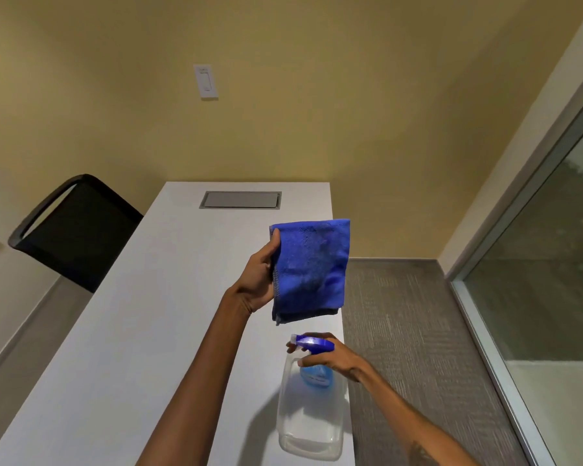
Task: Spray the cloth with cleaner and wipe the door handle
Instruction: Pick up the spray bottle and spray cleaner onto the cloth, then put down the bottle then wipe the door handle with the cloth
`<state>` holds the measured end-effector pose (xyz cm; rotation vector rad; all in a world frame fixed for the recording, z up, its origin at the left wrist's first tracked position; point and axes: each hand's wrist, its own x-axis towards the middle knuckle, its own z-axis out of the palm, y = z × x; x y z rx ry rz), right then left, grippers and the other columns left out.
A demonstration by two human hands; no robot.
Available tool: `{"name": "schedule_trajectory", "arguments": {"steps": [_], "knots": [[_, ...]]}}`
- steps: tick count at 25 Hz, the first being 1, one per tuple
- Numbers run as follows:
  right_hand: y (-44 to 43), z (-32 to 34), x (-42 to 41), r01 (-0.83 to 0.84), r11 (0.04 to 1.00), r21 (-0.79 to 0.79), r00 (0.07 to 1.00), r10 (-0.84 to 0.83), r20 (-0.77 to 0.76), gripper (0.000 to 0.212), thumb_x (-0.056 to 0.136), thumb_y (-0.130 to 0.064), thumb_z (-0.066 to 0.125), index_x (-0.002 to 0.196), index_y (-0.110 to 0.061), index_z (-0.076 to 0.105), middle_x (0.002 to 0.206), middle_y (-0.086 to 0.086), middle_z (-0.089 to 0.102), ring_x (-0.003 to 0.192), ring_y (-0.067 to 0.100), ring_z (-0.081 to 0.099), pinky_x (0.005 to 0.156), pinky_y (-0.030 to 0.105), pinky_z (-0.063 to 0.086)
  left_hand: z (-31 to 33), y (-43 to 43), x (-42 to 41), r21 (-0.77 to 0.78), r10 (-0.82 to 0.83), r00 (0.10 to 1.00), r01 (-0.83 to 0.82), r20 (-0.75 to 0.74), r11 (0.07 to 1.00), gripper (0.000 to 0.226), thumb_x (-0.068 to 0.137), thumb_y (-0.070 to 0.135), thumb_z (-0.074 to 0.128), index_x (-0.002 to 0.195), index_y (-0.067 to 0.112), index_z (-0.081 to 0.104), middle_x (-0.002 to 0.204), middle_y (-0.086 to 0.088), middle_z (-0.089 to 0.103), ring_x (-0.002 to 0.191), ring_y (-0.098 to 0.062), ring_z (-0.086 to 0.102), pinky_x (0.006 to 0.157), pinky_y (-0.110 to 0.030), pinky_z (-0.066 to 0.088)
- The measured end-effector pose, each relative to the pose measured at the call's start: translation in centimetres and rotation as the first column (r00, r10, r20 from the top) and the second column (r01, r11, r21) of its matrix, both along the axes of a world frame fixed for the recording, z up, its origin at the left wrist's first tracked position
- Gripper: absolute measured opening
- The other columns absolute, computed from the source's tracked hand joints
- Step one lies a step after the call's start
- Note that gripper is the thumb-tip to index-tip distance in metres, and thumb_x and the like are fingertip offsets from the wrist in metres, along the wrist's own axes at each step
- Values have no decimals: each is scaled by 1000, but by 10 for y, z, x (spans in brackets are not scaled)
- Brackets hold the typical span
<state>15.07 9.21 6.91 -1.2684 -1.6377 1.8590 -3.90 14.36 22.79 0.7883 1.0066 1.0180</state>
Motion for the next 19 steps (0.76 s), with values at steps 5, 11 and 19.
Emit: {"name": "schedule_trajectory", "arguments": {"steps": [5,11,19], "knots": [[18,-13,7,11,995,-100,998,-5,60,43,84,3,74,121,-16,66,111,-7,79,107,10,68,91,23,56,-6,5,4,-22,-21,1000,21,22,1000,45,101,50,39,116,21,70,102,0,78,93,-15,74,77,-27,63],[23,-11,11,-86,996,-3,970,84,228,54,80,-14,84,128,-3,62,111,21,68,100,21,59,105,48,49,-10,2,8,-48,-45,992,51,121,998,53,92,53,47,125,17,68,116,-7,74,105,-23,71,89,-34,61],[15,2,49,1,999,-35,998,2,69,63,91,10,65,147,-8,43,146,6,53,138,22,50,108,32,46,-4,-4,29,-45,-55,992,60,116,997,50,91,53,47,116,21,75,117,-8,73,106,-24,70,88,-35,60]]}}
